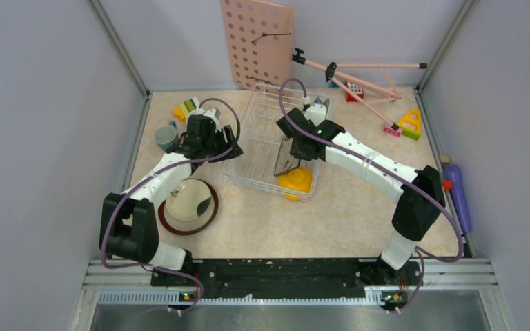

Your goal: Load the mixed dishes into the dish rack

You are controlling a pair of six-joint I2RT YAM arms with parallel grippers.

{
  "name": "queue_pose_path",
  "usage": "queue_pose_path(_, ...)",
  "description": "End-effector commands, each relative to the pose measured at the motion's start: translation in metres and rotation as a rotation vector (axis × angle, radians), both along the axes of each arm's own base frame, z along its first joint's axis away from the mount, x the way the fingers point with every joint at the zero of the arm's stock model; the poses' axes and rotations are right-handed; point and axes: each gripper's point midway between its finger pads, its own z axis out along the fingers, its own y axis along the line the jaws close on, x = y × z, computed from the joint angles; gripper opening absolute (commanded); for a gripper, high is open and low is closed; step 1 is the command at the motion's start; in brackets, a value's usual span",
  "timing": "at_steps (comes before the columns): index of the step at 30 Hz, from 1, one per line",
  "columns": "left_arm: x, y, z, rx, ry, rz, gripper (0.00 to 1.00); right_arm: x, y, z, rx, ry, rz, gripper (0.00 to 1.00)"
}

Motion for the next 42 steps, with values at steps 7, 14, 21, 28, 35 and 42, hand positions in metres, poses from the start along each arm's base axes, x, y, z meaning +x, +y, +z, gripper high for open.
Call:
queue_pose_path(7,-0.012,-0.011,-0.006,-0.072,-0.038,-0.032,0.63,0.037,0.021,0.039,-0.061,-0.102,-0.056,0.00)
queue_pose_path(14,-0.027,-0.015,-0.014,-0.090,-0.016,-0.052,0.52,0.052,0.017,0.056,-0.166,-0.120,-0.083,0.00)
queue_pose_path(21,-0.036,-0.021,-0.008,-0.104,-0.024,-0.073,0.42,0.069,0.024,0.075,-0.210,-0.165,-0.051,0.00)
queue_pose_path(28,-0.047,-0.031,-0.006,-0.121,-0.021,-0.094,0.15,0.075,0.023,0.090,-0.266,-0.208,0.009,0.00)
queue_pose_path(35,-0.049,-0.031,-0.005,-0.106,-0.010,-0.080,0.00,0.074,0.008,0.115,-0.329,-0.267,0.021,0.00)
queue_pose_path(42,-0.051,-0.024,-0.006,-0.095,-0.015,-0.019,0.00,0.070,-0.013,0.136,-0.356,-0.319,-0.068,0.00)
